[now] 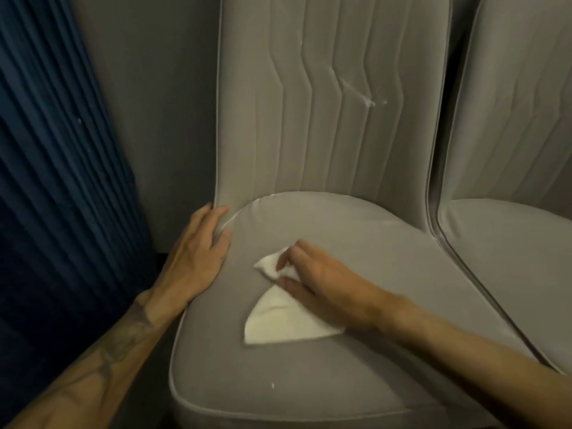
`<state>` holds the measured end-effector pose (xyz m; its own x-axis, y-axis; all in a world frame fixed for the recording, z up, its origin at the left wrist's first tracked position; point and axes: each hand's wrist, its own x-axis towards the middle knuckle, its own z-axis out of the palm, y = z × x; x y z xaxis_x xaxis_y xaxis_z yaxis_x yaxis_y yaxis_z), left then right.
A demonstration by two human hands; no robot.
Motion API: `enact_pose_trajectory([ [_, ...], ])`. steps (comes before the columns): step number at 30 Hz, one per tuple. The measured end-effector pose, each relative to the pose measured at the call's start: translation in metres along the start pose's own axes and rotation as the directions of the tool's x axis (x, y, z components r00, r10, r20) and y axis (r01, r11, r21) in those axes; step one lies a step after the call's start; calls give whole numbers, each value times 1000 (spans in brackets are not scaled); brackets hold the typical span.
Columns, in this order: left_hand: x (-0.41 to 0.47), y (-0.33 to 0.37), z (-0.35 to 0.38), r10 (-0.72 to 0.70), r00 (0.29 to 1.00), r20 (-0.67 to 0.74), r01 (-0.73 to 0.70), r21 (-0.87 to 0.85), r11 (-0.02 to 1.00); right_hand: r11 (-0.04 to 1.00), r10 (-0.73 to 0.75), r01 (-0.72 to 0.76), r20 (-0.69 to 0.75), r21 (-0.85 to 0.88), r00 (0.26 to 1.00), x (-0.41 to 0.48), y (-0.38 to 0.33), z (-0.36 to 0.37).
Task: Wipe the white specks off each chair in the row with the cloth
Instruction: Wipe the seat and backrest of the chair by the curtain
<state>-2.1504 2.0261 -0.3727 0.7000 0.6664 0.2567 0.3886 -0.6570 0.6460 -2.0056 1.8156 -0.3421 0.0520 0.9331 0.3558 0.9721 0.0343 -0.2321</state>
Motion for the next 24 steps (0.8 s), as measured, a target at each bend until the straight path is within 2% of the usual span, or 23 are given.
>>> enact_pose_trajectory([
  [3,-1,-1,0,12,1000,0,-12,-3,1000,982,187,-189,-50,-24,981,34,27,5],
  [5,-1,-2,0,13,1000,-6,-13,-4,1000,969,246,-247,-65,-20,967,46,17,14],
  [6,0,-2,0,11,1000,-10,-11,-6,1000,975,222,-222,-68,-4,973,44,5,17],
  [9,1,-5,2,18,1000,-8,-18,-31,999,998,-23,26,-42,60,999,20,-34,22],
  [11,3,-7,2,16,1000,-9,-16,-37,999,996,-87,87,-7,15,996,22,-26,19],
  [12,3,-8,3,7,1000,-13,-7,-40,999,998,-56,56,-14,-2,998,31,-15,19],
  [15,3,-5,5,-4,999,-37,2,-68,998,983,184,-185,-43,-6,982,74,22,22],
  [17,3,-4,5,-21,998,-51,15,-112,994,965,260,-261,-49,-12,964,93,21,31],
  [19,5,-5,6,-45,997,-57,35,-170,985,979,204,-204,-43,4,978,90,1,36],
  [22,8,-6,6,-62,997,-45,50,-238,970,998,-32,33,-8,45,999,61,-25,34],
  [24,10,-6,4,-62,998,-24,54,-240,969,996,-83,83,8,-13,997,62,-16,31],
])
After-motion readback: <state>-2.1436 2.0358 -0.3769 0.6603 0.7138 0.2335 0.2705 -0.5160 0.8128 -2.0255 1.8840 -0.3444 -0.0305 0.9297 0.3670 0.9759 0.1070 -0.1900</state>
